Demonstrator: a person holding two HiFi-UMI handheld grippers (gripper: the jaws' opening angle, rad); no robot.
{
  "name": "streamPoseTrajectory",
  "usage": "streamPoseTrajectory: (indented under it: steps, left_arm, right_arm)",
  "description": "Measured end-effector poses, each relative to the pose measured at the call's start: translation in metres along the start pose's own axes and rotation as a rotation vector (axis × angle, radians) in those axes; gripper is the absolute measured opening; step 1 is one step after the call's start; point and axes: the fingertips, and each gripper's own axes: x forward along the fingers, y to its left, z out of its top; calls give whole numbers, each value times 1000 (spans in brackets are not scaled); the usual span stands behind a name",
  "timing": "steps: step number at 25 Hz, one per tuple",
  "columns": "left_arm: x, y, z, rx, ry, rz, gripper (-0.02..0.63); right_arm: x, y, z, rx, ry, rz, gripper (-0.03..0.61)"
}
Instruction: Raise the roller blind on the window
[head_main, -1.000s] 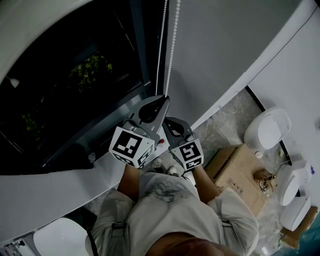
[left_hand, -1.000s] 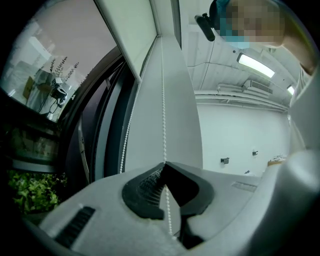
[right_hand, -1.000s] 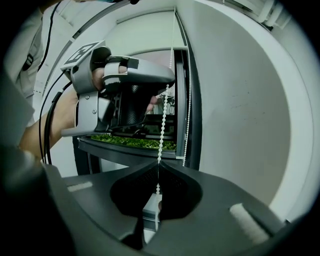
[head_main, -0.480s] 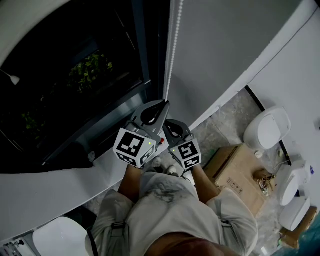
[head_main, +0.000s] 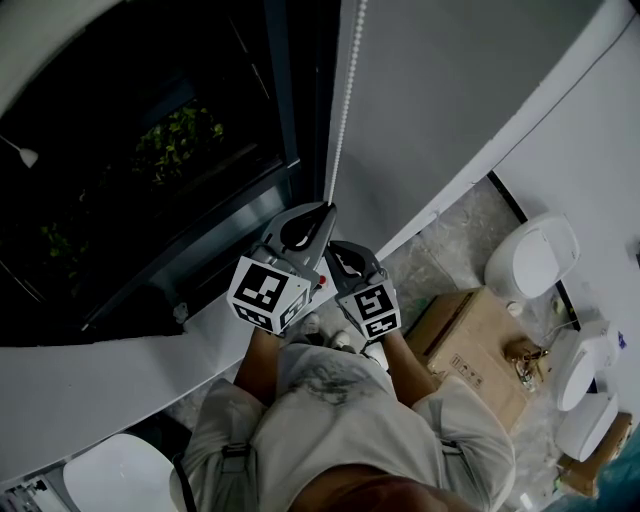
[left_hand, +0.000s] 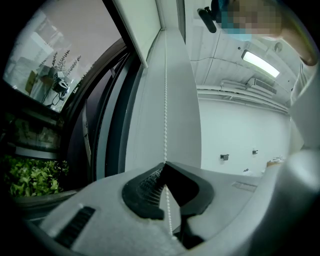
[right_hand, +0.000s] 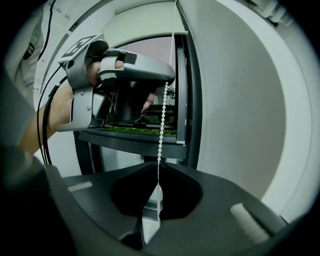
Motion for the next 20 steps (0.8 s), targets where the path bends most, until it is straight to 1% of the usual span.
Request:
streamPoseTrajectory:
  steps: [4,6,8,12,16,20]
  left_arm:
    - [-1,3,-1,4,1,6,12]
    - [-2,5,0,5,0,11,12]
    - [-1,7,1,3,-4,15,12]
    - [-1,9,1,0,-4,17,12]
    - [0,8,0,0,-3,14,12]
    - [-1,8,0,1,-3,11,12]
  right_arm:
    - [-6,2,3,-27,-15,-13,25]
    - [-10,3,10,-29,-33,-14,48]
    - [-16,2,22,-29,-60,-18,57]
    - [-31,-6,55,-51,-123,-46,58]
    - [-48,-16,100,-90,-238,-68,58]
    - [-57,-18,139,-105,-314,-78,58]
